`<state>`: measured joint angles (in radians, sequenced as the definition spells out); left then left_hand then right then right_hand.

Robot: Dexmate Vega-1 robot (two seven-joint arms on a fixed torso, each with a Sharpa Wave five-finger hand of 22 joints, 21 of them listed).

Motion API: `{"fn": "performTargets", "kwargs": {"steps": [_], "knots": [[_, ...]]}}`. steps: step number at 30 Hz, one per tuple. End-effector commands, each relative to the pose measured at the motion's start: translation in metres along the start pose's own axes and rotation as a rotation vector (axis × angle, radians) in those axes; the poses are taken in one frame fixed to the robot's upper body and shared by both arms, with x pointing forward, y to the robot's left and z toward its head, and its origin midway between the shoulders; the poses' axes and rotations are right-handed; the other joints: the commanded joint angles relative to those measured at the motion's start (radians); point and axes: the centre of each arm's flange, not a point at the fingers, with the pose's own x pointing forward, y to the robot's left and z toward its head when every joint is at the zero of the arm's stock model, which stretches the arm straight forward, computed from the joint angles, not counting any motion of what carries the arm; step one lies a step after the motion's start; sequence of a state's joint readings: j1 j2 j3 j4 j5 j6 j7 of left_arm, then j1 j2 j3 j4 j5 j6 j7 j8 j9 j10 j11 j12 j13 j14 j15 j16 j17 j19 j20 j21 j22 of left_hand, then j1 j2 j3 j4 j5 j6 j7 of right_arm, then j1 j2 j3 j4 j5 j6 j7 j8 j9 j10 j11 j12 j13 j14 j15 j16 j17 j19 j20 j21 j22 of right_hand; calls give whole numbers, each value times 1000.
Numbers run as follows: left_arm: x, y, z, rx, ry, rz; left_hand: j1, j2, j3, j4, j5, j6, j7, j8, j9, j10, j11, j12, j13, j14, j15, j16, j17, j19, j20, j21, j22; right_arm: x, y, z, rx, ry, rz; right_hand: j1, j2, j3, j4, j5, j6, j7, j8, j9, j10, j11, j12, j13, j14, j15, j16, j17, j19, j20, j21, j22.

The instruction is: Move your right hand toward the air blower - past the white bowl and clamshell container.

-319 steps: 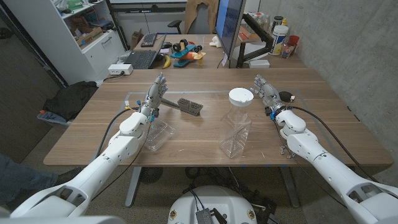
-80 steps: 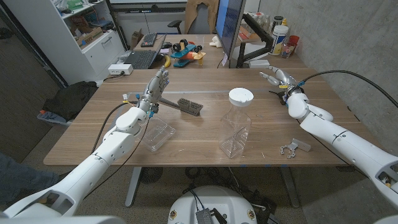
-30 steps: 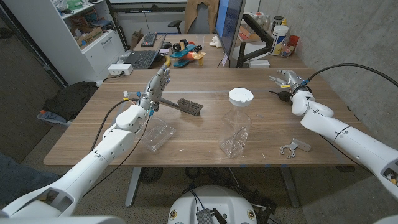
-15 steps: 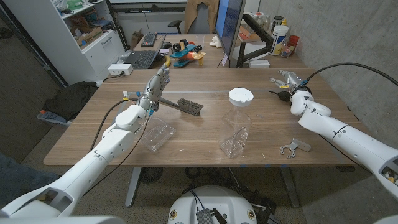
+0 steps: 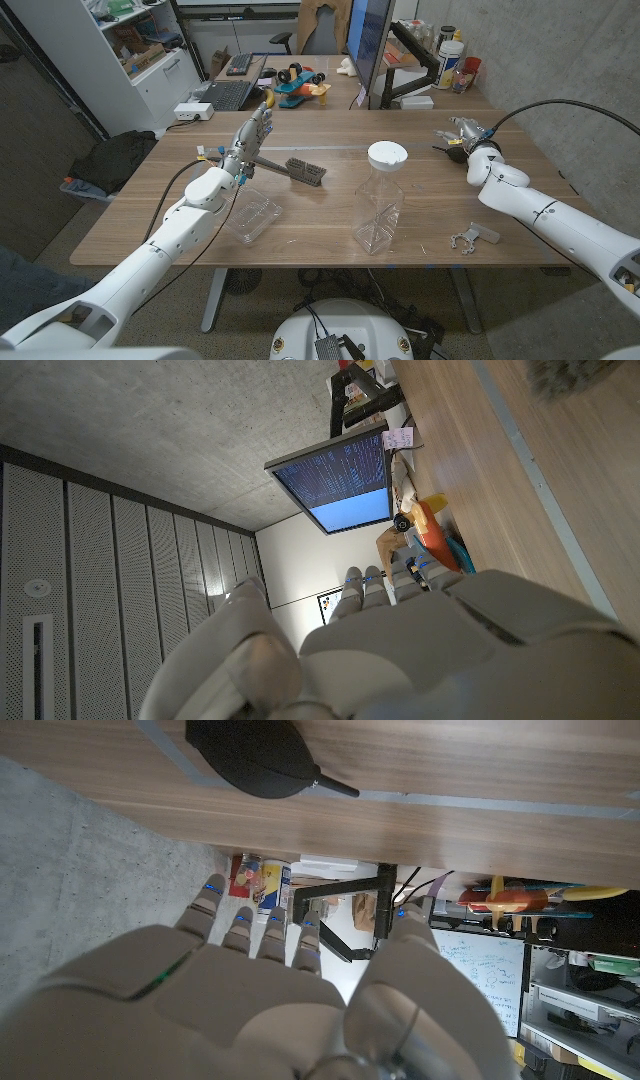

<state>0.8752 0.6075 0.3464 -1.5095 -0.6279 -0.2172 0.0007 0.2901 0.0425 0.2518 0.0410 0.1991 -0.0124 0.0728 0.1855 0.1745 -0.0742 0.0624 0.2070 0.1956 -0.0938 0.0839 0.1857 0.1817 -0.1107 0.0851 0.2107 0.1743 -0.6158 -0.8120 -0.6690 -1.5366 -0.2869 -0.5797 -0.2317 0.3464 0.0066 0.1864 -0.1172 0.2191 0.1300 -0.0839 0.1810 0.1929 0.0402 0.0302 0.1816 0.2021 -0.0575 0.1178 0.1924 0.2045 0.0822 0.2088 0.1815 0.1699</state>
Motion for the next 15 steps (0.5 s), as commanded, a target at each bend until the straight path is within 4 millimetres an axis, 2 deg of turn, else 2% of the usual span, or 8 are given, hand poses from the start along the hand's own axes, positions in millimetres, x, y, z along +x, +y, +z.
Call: {"fn": "performTargets", "kwargs": {"steps": [1,15], "knots": [[0,-1,0,1,4,-4,2,8,2,-4,0,5,0,1,5,-3,-1,4,2,-4,2,3,2,-3,7,-2,5,2,6,-1,-29,22,47,-4,-12,-6,-1,5,-11,1,-1,1,-17,0,1,5,-9,-4,-2,0,-13,5,-2,3],[1,-3,1,8,9,-10,1,10,1,-6,-1,16,4,6,5,-2,1,4,2,-4,3,3,2,-3,8,-3,5,8,14,-1,-26,34,78,-8,-19,-11,-1,7,-25,3,-1,1,-34,-1,0,4,-18,-2,-1,-1,-35,5,-6,3]]}}
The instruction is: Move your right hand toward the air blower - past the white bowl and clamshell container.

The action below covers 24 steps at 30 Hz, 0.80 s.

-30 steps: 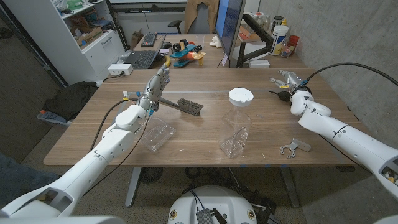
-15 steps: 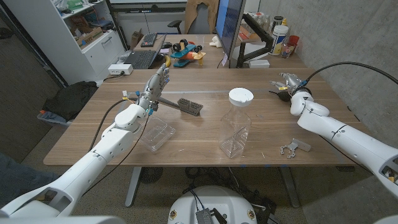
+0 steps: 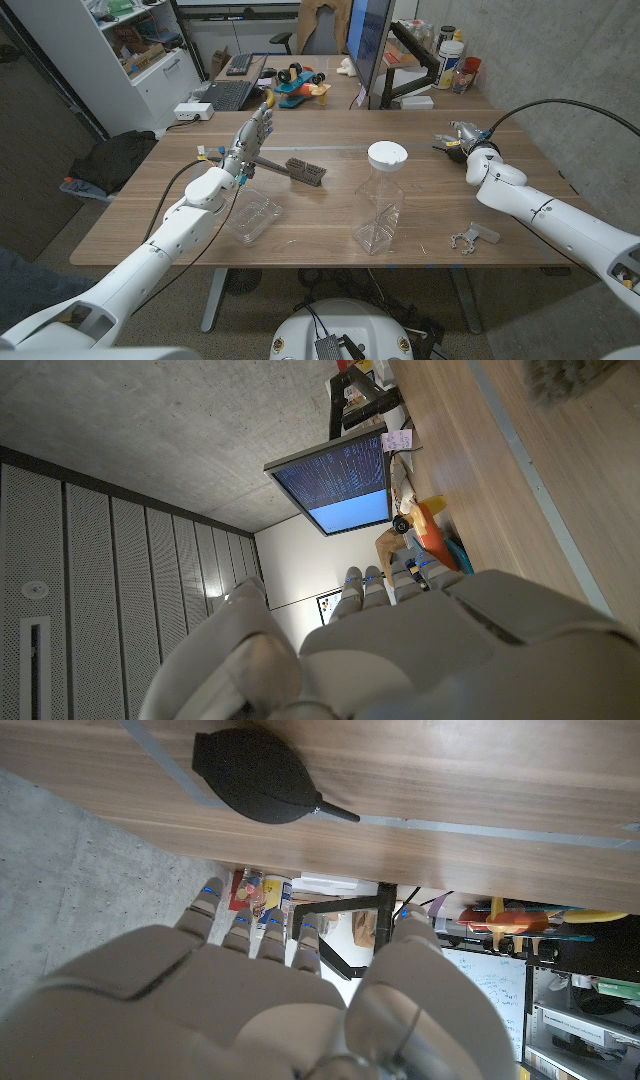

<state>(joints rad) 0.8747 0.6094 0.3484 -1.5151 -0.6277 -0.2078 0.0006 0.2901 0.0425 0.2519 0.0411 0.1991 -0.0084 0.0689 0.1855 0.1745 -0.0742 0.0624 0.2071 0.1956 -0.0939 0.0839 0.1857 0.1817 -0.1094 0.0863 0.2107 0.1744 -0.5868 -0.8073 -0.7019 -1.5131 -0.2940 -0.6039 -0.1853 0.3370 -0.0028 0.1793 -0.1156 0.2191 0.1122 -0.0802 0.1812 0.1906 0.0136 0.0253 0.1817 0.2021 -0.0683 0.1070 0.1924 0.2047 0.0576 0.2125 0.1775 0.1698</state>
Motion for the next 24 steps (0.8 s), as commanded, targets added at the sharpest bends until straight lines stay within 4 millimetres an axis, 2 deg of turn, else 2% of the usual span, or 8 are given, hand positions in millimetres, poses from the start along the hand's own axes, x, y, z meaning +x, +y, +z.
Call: {"fn": "performTargets", "kwargs": {"steps": [1,24], "knots": [[1,-1,1,5,3,-4,1,10,1,-6,-1,13,8,6,5,-3,1,4,2,-4,2,4,2,-5,6,-3,5,4,7,0,-1,15,35,1,-10,-4,-3,7,-7,-1,-1,4,-8,5,0,4,-9,8,-2,-1,-11,2,-2,3],[7,-2,-5,3,13,-14,1,13,1,-9,-2,16,9,6,6,-4,4,4,1,-4,3,4,3,-5,-1,-6,5,6,22,-4,-7,37,72,-1,-14,-8,-3,11,-14,-2,3,3,-18,9,4,3,-12,16,2,-2,-22,0,1,3]]}}
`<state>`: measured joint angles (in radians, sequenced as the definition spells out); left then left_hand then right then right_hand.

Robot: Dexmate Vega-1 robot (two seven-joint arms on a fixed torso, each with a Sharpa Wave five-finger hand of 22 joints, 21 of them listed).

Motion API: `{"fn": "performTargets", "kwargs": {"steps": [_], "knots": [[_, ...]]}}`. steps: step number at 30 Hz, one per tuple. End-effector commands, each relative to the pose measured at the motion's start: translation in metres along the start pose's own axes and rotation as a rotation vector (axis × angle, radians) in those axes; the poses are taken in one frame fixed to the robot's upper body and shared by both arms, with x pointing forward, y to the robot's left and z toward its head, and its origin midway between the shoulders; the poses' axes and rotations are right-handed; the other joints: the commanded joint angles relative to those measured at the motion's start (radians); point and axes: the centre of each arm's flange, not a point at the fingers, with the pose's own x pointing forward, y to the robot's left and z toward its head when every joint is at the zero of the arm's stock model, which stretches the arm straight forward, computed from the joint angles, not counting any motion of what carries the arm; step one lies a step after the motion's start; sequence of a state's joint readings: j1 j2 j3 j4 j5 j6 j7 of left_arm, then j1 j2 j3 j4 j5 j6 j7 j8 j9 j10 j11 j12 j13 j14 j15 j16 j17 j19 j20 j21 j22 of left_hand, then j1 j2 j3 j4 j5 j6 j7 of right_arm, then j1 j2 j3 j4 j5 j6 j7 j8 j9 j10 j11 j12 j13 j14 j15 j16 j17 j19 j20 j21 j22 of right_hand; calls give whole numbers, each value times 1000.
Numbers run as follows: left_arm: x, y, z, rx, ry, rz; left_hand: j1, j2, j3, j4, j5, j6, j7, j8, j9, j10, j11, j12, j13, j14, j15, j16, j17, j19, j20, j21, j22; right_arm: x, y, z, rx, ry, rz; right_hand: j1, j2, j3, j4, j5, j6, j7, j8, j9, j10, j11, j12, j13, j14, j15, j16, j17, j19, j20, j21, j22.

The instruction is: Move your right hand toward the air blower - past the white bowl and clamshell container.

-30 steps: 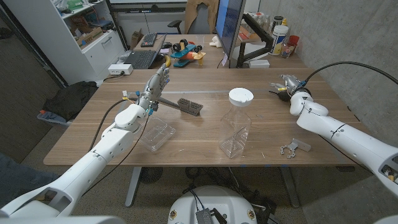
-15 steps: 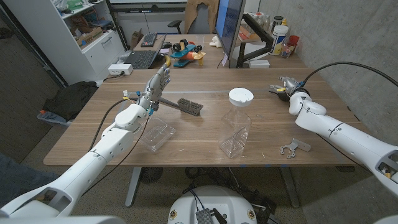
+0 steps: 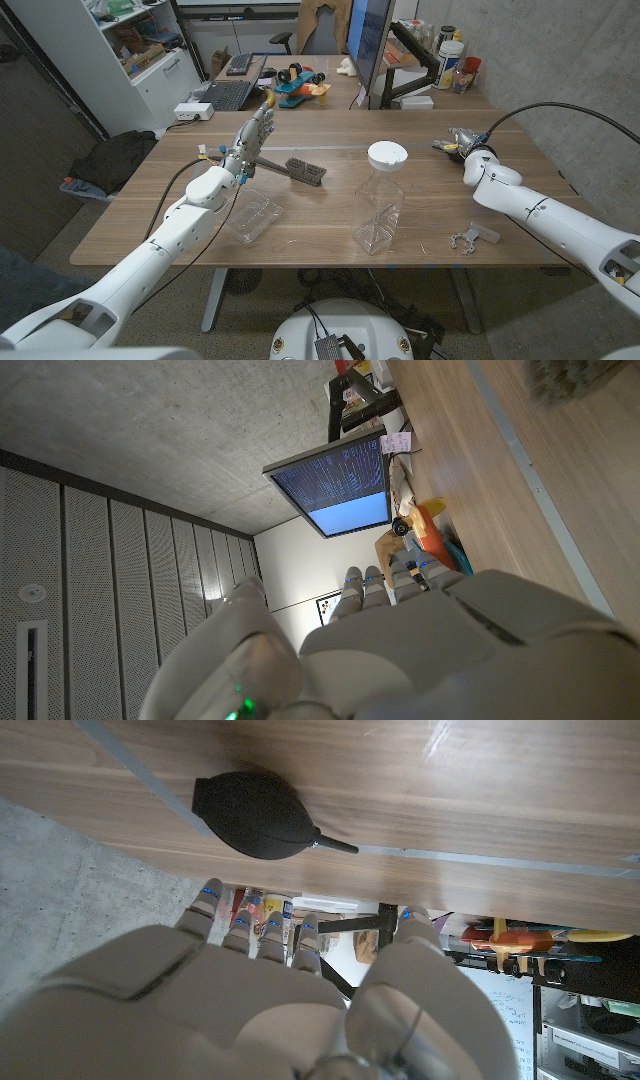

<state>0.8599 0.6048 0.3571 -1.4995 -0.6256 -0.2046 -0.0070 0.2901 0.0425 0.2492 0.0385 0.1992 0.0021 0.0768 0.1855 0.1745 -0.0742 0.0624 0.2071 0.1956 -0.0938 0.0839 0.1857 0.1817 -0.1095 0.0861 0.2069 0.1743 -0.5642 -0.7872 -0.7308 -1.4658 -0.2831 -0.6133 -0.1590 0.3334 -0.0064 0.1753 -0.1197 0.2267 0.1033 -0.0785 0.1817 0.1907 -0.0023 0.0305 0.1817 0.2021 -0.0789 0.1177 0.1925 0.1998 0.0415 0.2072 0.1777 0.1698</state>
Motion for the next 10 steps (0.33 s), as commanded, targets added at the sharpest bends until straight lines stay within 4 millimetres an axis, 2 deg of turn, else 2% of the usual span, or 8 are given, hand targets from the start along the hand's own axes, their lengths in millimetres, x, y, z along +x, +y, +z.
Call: {"fn": "performTargets", "kwargs": {"steps": [1,10], "knots": [[3,-1,-3,1,7,-8,1,13,3,-6,-2,5,1,6,6,-4,5,4,1,-4,3,4,3,-6,-1,-2,6,2,7,-1,-5,11,22,3,-11,-4,1,3,-5,-4,3,3,-2,4,5,3,-1,5,2,3,-6,5,1,3],[2,-1,-2,5,6,-7,1,14,3,-7,-2,7,1,6,6,-3,2,4,1,-4,2,4,3,-6,-1,-3,6,2,8,0,-5,10,24,2,-12,-5,1,5,-4,-6,5,3,-5,5,6,3,4,2,5,2,-6,5,3,3]]}}
